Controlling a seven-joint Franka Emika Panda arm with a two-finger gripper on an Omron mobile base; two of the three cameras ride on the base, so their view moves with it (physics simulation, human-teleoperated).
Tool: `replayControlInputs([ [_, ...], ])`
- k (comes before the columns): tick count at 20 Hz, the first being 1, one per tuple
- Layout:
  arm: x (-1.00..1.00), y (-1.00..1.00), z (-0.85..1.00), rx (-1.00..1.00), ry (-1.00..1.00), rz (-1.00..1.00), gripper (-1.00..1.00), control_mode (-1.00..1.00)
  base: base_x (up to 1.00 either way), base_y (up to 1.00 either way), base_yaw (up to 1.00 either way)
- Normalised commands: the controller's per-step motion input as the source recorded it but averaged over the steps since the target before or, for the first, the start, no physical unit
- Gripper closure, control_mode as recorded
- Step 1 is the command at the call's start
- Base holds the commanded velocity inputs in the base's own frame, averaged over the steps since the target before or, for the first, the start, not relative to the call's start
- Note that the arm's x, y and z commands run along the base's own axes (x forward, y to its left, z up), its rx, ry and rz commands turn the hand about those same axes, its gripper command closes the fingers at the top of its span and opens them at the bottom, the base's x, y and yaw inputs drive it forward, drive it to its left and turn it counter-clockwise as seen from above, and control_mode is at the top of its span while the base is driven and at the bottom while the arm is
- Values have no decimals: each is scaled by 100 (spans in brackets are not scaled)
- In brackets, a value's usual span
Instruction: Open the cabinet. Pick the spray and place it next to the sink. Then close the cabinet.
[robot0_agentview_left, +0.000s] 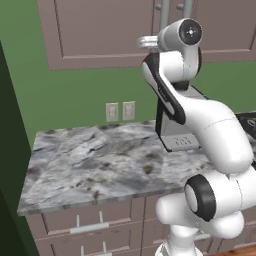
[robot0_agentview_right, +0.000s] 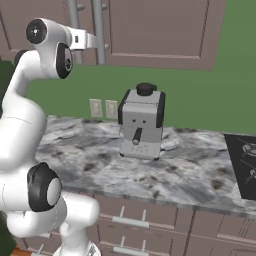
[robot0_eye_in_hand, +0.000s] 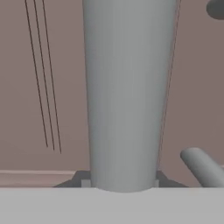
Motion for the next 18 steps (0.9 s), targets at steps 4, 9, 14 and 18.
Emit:
replayControlInputs([
  [4,-64,20,3,-1,-1,0,100,-100,0,0,0],
  [9,-65,31,14,-5,0,-2,100,-100,0,0,0],
  [14,-59,50,13,-5,0,-12,100,-100,0,0,0],
  [18,-52,57,12,0,0,-16,100,-100,0,0,0],
])
